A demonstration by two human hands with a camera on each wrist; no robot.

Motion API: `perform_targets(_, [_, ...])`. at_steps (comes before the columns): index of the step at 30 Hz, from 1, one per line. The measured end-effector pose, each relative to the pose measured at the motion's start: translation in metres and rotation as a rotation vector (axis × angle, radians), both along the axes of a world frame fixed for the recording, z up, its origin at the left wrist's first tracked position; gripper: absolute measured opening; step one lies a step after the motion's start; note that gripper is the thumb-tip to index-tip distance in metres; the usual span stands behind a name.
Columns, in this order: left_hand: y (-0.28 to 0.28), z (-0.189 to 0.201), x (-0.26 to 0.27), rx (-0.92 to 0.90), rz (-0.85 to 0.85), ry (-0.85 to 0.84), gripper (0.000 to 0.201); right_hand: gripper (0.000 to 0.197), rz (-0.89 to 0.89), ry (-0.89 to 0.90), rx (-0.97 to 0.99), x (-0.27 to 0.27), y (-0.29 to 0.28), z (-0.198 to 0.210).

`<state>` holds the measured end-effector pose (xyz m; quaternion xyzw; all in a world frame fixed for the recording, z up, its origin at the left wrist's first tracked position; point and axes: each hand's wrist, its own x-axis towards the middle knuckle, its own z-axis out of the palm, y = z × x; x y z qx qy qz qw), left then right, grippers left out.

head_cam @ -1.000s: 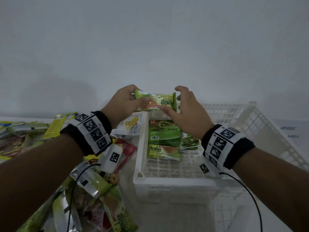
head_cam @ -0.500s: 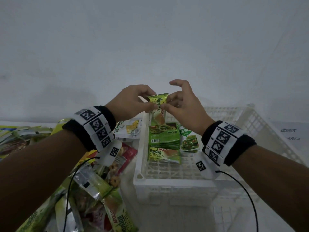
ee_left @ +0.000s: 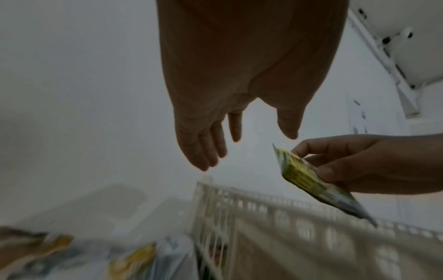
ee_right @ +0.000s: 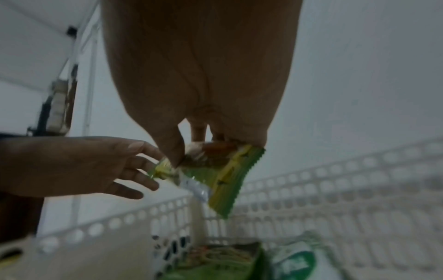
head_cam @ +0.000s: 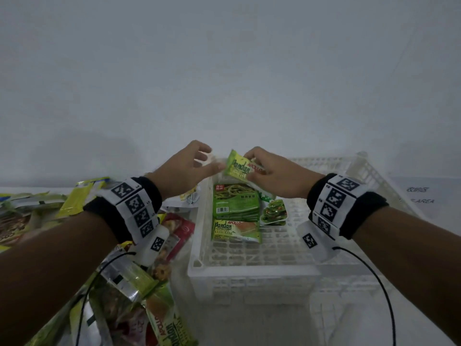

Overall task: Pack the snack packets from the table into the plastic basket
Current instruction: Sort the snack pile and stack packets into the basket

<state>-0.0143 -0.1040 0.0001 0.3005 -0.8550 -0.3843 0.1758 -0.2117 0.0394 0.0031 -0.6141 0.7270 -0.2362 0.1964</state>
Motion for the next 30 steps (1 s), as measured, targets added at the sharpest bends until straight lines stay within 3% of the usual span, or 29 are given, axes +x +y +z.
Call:
perform_targets(3, [-0.001,-0.027,0.002,0.004,0.044,-0.085,0.090,0.037,0.041,0.106,0.248,-0.014,0.009,-0.008])
perform_targets(5, [0.005,-0.040,-0.001,0.041,0.052,-0.136,0.099,0.051,0.066,0.226,0.338,-0.020,0.015,-0.014])
perform_targets(7, [0.015,-0.047,-0.007,0.128,0.040,-0.134,0.098,0.056,0.071,0.300,0.390,-0.025,0.018,-0.022])
perform_targets(10, [0.024,-0.054,-0.012,0.250,0.039,-0.079,0.092,0.047,0.053,0.304,0.408,-0.030,0.020,-0.033])
perform_targets(17, [0.026,-0.062,-0.013,0.255,0.082,-0.032,0.070,0.040,0.111,0.435,0.431,-0.038,0.023,-0.048])
perform_targets(30, [0.028,-0.059,-0.009,0.234,0.060,-0.028,0.068,0.042,0.111,0.583,0.450,-0.033,0.021,-0.067])
